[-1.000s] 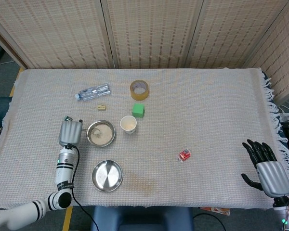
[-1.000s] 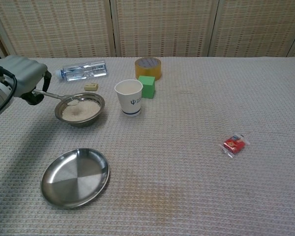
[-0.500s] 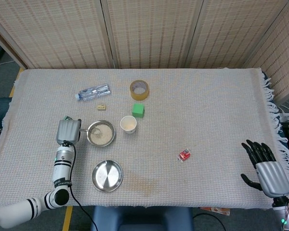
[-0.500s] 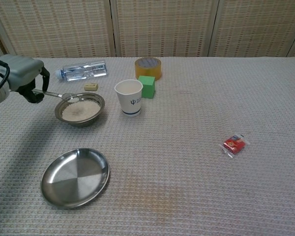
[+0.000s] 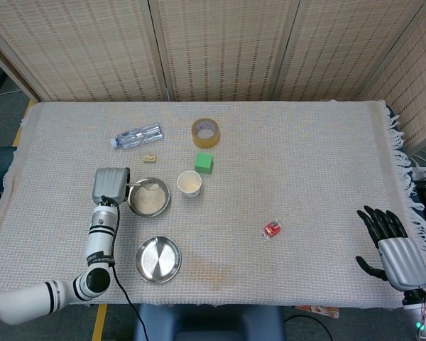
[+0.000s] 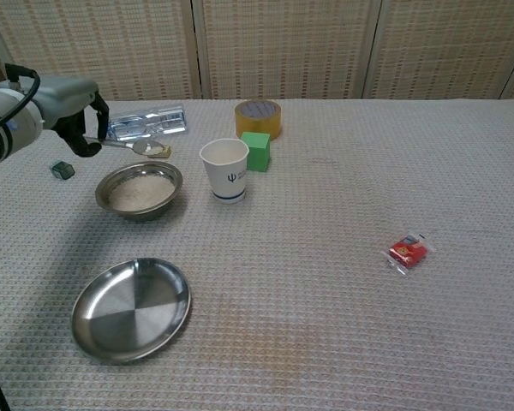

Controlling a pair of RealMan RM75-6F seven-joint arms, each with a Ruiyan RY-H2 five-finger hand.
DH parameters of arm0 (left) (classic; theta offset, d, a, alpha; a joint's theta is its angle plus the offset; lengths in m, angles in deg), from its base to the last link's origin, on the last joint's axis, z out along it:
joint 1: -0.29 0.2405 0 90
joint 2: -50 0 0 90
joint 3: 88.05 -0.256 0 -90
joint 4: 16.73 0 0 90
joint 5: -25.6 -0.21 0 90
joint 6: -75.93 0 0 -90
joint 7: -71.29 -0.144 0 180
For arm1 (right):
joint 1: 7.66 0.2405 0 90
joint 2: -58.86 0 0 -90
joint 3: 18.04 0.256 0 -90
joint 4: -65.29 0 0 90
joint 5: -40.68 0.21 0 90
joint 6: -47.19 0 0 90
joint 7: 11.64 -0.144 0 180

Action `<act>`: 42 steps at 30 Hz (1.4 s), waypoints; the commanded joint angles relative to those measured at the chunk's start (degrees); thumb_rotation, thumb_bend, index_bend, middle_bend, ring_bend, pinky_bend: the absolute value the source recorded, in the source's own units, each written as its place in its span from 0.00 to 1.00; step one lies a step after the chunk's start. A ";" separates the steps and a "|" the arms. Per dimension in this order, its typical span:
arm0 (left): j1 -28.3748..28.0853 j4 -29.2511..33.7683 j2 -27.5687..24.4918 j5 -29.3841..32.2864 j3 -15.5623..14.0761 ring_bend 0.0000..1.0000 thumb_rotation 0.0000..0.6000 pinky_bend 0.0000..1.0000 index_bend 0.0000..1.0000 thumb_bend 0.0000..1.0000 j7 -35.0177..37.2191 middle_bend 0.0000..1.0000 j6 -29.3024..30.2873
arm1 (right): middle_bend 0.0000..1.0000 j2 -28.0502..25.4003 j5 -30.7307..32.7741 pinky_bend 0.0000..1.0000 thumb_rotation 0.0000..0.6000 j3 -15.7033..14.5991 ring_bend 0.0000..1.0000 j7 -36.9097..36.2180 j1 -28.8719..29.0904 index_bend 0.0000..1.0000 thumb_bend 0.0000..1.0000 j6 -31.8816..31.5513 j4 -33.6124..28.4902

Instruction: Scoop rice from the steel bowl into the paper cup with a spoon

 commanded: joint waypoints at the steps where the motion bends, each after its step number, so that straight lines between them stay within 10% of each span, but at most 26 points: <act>1: -2.82 0.58 0.47 2.32 0.64 1.00 1.00 1.00 0.63 0.41 -1.77 1.00 1.06 | 0.00 -0.13 0.32 0.00 1.00 0.18 0.00 -0.32 0.01 0.00 0.15 -0.01 0.05; 21: -14.50 -8.38 9.42 5.55 -2.45 1.00 1.00 1.00 0.62 0.41 -4.76 1.00 4.37 | 0.00 -1.46 0.68 0.00 1.00 0.35 0.00 -3.92 0.39 0.00 0.15 0.64 0.61; 42: -13.70 -30.41 20.39 -19.92 -16.64 1.00 1.00 1.00 0.62 0.41 -1.83 1.00 11.42 | 0.00 -2.21 0.01 0.00 1.00 0.19 0.00 -4.85 -0.36 0.00 0.15 -0.87 0.31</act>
